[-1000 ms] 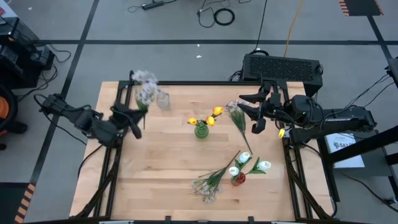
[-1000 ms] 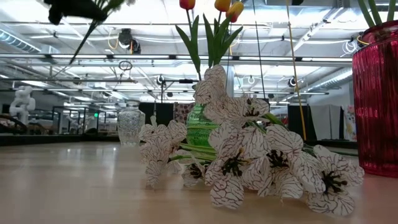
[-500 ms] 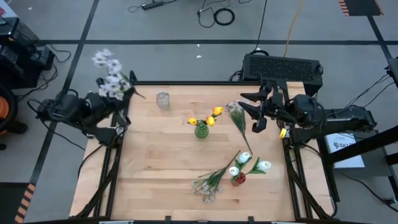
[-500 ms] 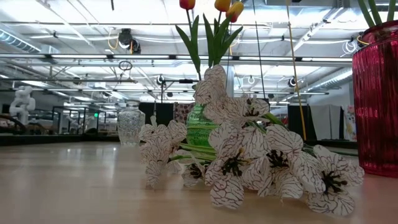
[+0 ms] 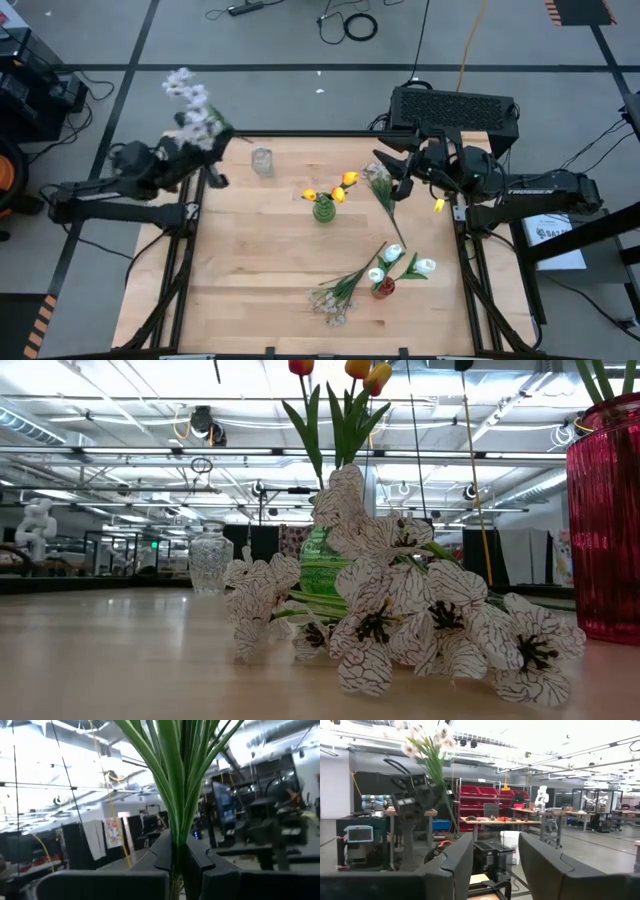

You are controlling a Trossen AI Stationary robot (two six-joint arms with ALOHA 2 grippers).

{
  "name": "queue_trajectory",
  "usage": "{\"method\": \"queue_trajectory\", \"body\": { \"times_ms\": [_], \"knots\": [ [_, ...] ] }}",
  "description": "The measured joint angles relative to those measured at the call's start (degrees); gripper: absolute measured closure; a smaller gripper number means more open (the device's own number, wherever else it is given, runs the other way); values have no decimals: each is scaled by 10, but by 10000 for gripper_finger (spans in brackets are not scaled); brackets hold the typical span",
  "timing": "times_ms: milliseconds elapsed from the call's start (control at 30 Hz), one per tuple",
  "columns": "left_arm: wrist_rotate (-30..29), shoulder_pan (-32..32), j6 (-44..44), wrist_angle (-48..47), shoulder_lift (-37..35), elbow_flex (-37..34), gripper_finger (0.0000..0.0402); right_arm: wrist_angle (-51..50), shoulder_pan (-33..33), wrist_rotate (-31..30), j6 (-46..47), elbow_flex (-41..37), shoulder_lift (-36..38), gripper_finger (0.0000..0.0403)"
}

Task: Sort flowers into vase by color
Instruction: Put the bottom left white flowers into the transparent vase

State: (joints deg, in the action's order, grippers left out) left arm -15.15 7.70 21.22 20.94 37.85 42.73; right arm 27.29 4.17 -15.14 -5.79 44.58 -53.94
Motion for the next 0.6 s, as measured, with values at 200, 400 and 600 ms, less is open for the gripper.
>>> {"method": "queue_trajectory", "body": {
  "times_ms": [200,400,600],
  "knots": [
    [142,132,-66,93,39,-8,384,0,0,2,1,0,-2,252],
    [260,279,-100,88,73,48,384,-5,0,2,-9,0,0,252],
    [499,445,-211,89,115,75,384,-5,0,2,-20,0,0,252]
  ]
}}
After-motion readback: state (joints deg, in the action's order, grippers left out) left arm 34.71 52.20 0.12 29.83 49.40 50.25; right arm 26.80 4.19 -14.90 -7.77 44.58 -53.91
